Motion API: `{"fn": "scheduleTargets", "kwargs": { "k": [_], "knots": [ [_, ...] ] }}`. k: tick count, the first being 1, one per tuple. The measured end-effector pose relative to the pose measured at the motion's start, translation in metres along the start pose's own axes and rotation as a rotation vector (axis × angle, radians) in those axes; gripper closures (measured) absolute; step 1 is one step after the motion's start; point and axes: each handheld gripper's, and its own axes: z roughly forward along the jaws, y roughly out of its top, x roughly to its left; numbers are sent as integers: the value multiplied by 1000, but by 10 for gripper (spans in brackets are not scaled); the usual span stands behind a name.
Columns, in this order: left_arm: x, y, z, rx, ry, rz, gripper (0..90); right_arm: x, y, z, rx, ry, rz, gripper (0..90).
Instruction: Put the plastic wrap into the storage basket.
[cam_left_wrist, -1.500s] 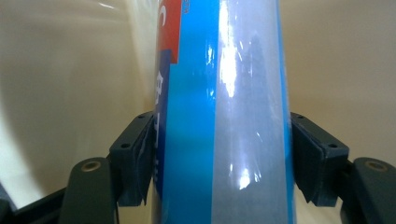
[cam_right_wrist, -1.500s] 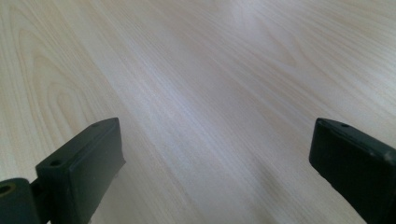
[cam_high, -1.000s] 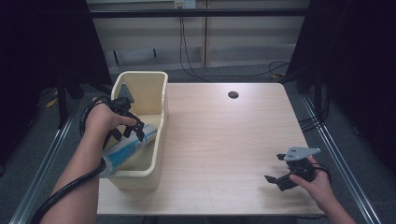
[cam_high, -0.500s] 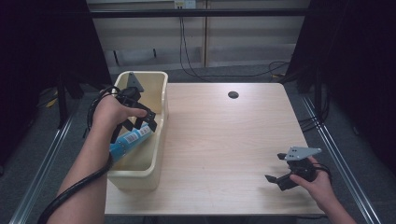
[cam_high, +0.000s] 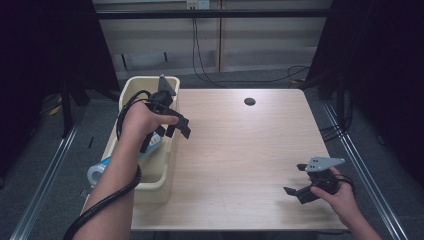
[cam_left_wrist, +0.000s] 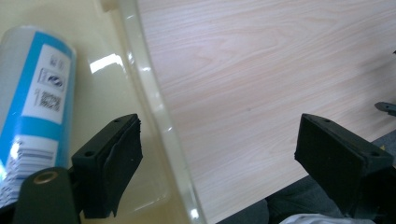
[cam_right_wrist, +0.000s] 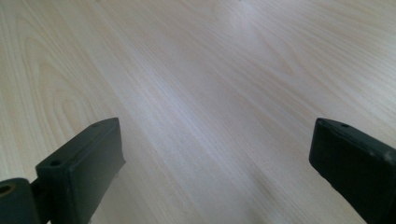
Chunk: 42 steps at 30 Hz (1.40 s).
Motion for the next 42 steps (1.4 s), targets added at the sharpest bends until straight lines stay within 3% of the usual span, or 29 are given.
{"fn": "scheduleTargets", "kwargs": {
  "k": [18, 42],
  "knots": [
    [-25, 3, 19, -67, -61, 70, 145, 2, 1, 0, -7, 0, -8, 25],
    [-59, 0, 68, -74, -127, 184, 134, 3, 1, 1, -3, 4, -18, 25]
  ]
}}
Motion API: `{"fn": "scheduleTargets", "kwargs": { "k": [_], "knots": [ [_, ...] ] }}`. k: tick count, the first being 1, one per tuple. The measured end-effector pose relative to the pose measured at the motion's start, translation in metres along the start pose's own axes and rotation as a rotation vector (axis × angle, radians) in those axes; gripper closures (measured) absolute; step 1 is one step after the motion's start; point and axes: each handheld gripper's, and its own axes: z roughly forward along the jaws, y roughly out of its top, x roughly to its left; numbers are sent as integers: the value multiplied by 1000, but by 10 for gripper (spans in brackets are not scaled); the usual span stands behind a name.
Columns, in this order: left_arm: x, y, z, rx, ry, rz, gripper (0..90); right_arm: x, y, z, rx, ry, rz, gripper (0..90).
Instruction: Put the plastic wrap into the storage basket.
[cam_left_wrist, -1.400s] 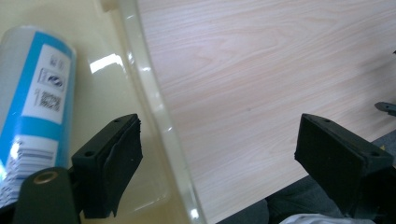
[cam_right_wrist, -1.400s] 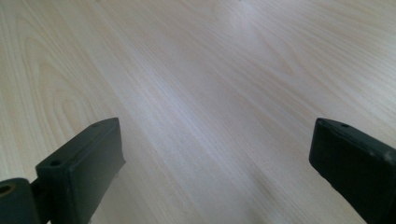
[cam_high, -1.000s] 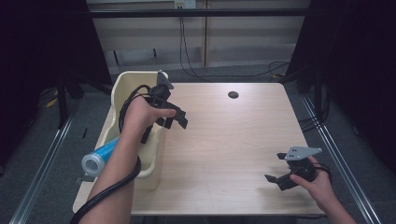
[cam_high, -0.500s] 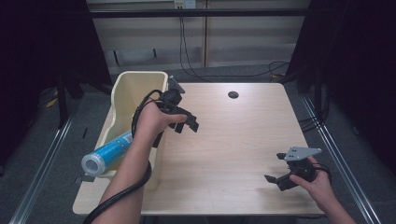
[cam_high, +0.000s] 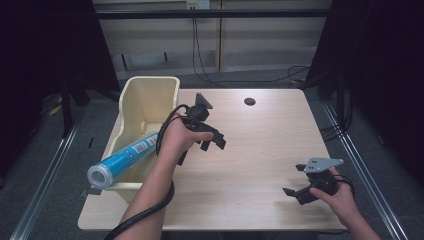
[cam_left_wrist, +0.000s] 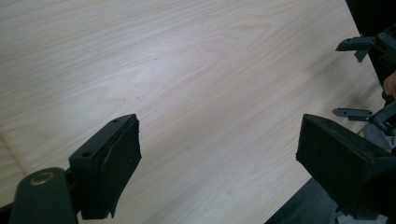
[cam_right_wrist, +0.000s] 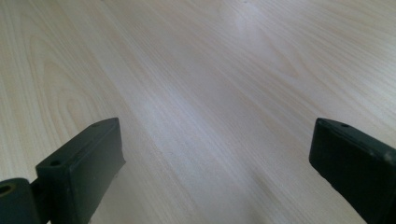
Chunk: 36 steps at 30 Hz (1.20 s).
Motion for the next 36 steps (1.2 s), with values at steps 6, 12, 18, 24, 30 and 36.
{"fn": "scheduleTargets", "kwargs": {
  "k": [6, 12, 18, 24, 30, 36],
  "knots": [
    [-4, -2, 11, -6, -10, 13, 134, 1, 0, 1, 2, 0, -1, 25],
    [-8, -5, 20, -6, -15, 32, 134, 1, 0, 0, 6, -2, 0, 25],
    [-10, -9, 32, -14, -19, 44, 128, 1, 0, 1, 9, 2, -7, 25],
    [-10, -14, 45, -12, -21, 70, 130, 2, 0, 1, 10, -1, -1, 26],
    [-9, -22, 58, -18, -22, 70, 128, 1, 0, 1, 9, 2, 0, 26],
    [-9, -29, 70, -17, -51, 89, 124, 1, -1, 3, 19, 4, -9, 25]
  ]
}}
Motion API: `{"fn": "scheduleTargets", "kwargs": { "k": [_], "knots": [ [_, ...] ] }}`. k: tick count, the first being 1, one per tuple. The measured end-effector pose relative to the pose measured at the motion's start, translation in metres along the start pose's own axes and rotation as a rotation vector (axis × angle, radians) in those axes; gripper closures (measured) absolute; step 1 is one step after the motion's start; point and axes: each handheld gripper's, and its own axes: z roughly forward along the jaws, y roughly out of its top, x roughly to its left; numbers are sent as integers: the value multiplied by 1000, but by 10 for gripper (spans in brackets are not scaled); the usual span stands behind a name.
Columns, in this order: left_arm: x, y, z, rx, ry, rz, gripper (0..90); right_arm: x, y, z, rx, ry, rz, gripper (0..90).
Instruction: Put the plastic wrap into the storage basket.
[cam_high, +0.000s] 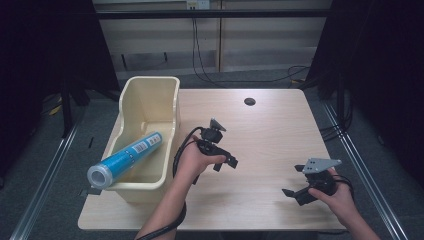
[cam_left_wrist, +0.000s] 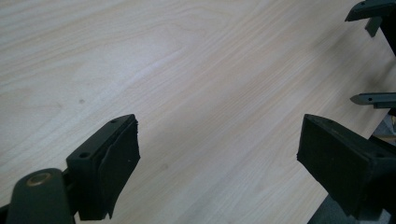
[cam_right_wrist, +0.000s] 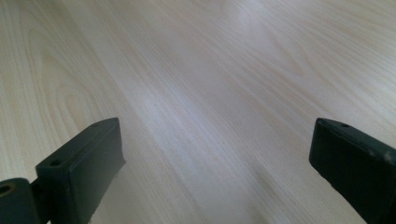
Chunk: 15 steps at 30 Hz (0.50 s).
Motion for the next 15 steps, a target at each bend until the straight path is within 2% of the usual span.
{"fn": "scheduleTargets", "kwargs": {
  "k": [6, 8, 11, 15],
  "knots": [
    [1, -8, 11, -1, -14, 11, 120, 0, -1, 2, 4, -2, 2, 25],
    [0, -11, 16, -2, -3, 14, 123, -2, -1, 2, 3, -3, -4, 25],
    [1, -17, 22, -9, -25, 14, 121, -2, -2, 3, 6, -1, -2, 26],
    [4, -23, 29, 1, -21, 25, 120, -2, -3, 4, 10, 1, 0, 25]
  ]
}}
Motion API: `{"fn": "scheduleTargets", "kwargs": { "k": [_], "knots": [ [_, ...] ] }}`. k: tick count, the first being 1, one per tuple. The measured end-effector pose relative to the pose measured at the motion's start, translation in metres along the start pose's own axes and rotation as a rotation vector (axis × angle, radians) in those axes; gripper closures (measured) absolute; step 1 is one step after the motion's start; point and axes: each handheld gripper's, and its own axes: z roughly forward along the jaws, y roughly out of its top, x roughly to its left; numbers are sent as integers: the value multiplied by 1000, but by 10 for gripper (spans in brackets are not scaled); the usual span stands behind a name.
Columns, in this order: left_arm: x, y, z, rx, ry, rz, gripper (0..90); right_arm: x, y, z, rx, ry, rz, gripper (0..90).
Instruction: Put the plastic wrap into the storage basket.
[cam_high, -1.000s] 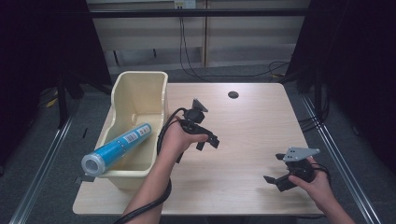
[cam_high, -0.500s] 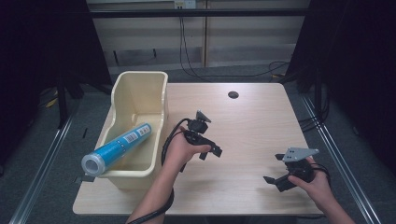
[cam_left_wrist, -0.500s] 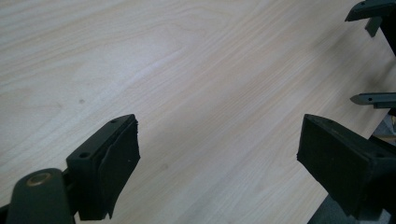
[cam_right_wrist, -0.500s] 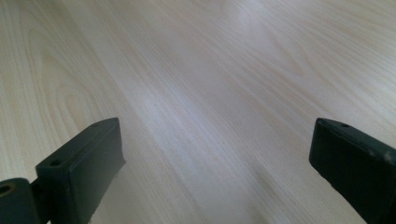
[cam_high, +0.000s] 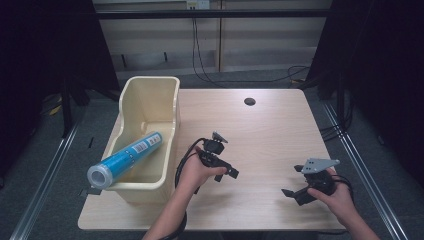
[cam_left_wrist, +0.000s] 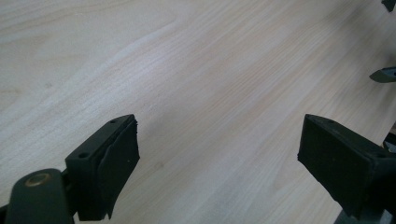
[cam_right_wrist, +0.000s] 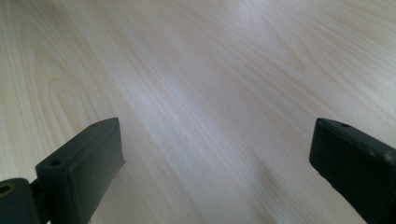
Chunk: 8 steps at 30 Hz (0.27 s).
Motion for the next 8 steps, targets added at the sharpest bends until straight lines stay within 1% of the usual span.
{"fn": "scheduleTargets", "kwargs": {
  "k": [2, 4, 6, 7, 8],
  "knots": [
    [0, -4, 3, 0, -4, -4, 120, -1, -1, 1, 1, 1, 8, 24],
    [0, -6, 5, -3, 2, 5, 117, -1, -2, 2, 4, 7, 14, 21],
    [0, -8, 6, -18, -5, 7, 114, -2, -3, 3, 6, 7, 14, 22],
    [1, -9, 5, -13, -10, 27, 112, -2, -3, 4, 6, 8, 20, 20],
    [0, -10, 6, -14, -7, 23, 108, -3, -5, 6, 8, 11, 26, 21]
  ]
}}
